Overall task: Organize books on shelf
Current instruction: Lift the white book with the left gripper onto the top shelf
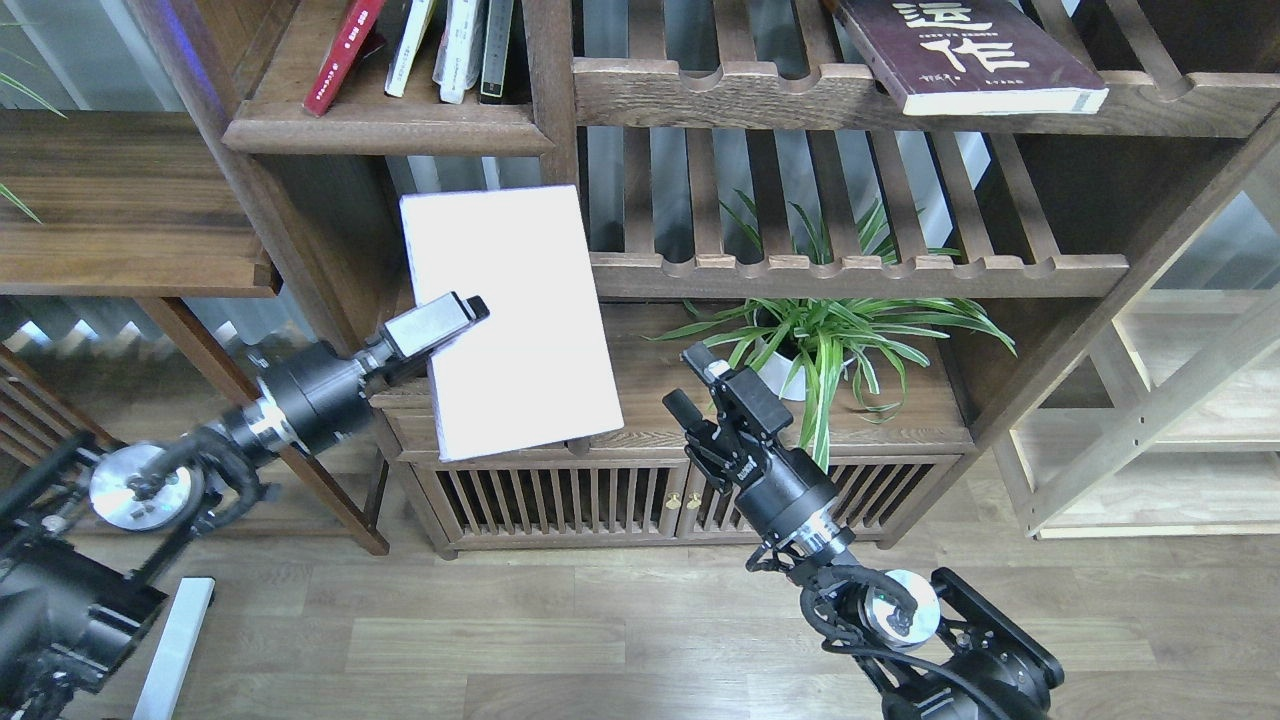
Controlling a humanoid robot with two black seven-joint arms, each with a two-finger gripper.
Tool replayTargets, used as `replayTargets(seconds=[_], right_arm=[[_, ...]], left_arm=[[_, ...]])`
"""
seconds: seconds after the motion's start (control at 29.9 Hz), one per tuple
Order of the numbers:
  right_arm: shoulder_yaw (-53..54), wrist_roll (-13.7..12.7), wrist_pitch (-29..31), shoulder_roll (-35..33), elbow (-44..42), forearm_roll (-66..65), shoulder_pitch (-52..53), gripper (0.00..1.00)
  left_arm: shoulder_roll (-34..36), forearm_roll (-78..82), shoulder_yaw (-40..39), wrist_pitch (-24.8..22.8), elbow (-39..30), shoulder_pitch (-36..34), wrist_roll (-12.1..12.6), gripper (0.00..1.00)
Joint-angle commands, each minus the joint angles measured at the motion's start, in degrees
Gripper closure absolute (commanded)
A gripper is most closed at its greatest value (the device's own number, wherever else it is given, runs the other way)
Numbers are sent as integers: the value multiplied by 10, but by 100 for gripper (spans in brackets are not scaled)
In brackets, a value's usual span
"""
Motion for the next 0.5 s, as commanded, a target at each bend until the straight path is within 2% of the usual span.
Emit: replayTargets(seconds=[0.0,0.2,0.47], right_arm=[[-1,0,0,0,-1,-11,4,9],[-9,-1,0,0,-2,-46,4,9],[-16,-2,0,0,-5,-53,6,9]], left_arm=[[1,75,-71,0,-30,0,0,95],[-1,167,-167,0,-68,-3,0,95],[-2,216,-238,0,-117,-4,0,99]])
